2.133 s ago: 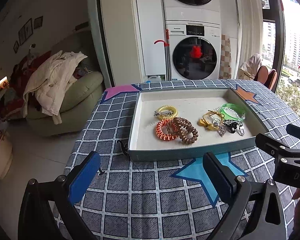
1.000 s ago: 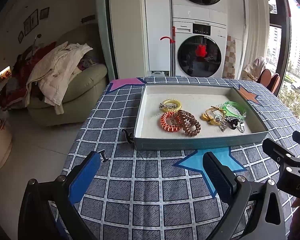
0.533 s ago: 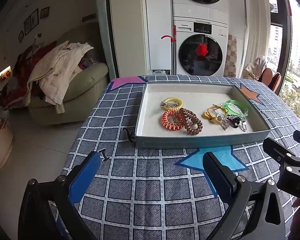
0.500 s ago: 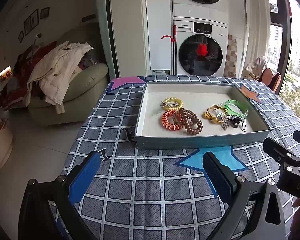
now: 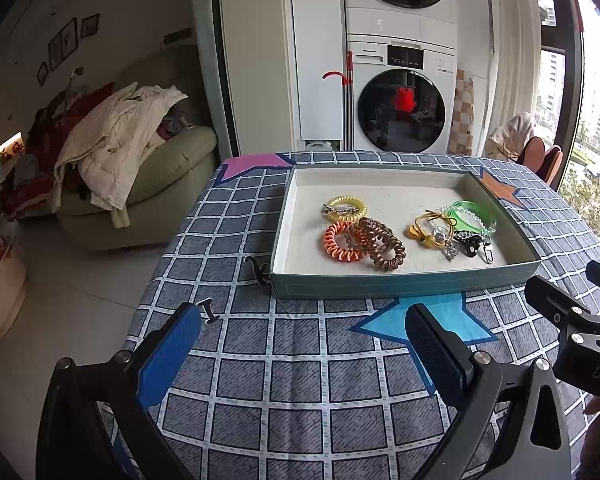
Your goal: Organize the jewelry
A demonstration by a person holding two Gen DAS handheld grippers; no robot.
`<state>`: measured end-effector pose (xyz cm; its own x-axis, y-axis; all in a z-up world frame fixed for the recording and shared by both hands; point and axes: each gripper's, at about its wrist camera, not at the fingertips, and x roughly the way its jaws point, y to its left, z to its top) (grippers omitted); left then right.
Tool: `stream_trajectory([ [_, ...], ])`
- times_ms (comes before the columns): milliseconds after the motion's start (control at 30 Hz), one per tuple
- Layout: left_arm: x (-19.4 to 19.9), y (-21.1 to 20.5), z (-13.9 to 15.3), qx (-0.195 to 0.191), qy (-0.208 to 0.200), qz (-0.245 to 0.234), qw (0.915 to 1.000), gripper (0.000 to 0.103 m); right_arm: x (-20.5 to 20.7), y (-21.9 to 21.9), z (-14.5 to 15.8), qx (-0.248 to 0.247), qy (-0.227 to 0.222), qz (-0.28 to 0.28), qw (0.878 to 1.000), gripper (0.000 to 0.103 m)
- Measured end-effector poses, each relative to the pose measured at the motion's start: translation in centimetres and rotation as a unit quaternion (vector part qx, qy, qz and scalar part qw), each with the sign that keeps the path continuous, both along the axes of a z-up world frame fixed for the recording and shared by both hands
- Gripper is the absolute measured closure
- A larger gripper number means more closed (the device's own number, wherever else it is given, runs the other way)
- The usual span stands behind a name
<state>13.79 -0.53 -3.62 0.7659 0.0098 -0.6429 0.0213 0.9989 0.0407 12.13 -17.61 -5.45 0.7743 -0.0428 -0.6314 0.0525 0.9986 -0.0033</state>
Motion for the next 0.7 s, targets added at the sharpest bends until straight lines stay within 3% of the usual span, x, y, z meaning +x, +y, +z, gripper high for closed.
stream_trajectory([
  [700,0.07,0.03,0.12,-0.001,0.000,0.000,1.0000,0.000,0.01,0.17,0.17,0.001,0.000,0.000,1.000,0.000],
])
